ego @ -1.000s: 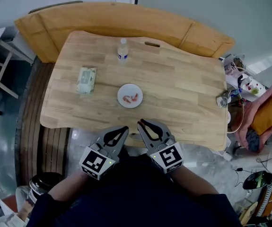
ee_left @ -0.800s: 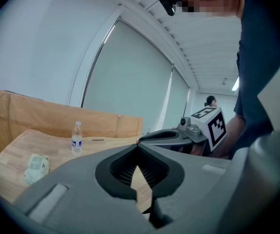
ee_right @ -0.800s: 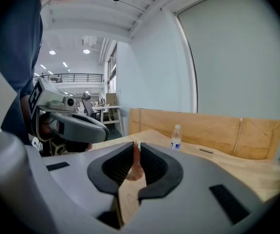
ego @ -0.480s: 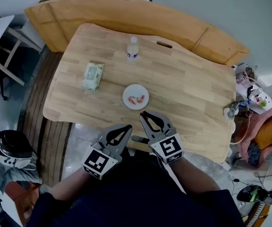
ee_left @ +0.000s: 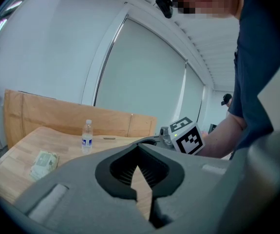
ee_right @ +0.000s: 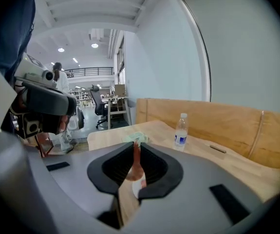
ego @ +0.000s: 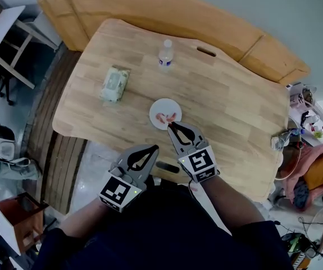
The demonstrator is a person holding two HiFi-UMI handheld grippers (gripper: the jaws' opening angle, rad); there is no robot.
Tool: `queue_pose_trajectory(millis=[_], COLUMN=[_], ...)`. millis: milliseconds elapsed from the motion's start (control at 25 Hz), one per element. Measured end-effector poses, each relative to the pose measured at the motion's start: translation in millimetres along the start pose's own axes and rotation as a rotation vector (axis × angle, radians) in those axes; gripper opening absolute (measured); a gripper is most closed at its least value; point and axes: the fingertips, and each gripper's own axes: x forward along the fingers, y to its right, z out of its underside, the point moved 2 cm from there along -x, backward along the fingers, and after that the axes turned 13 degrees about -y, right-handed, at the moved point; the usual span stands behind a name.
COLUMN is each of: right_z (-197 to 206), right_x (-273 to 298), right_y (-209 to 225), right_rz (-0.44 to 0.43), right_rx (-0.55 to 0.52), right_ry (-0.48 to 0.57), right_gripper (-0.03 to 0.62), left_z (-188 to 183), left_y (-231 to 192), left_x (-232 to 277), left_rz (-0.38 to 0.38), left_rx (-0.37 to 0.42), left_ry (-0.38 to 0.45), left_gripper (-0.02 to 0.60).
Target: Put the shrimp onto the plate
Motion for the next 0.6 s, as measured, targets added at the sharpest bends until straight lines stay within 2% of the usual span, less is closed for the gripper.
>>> queue_pose_trajectory(millis=[600], right_z=[33.6], right_x=[83.7], right_y=[29.8], right_rz=[-0.028], right_rx=[-0.103], right_ry=[-0.165], right_gripper=[0.051], left_z=[3.2], left_y=[-21.1], left_x=[1.5], left_rz=[-0.066], left_rx=[-0.059], left_ry=[0.000], left_gripper=[0.005])
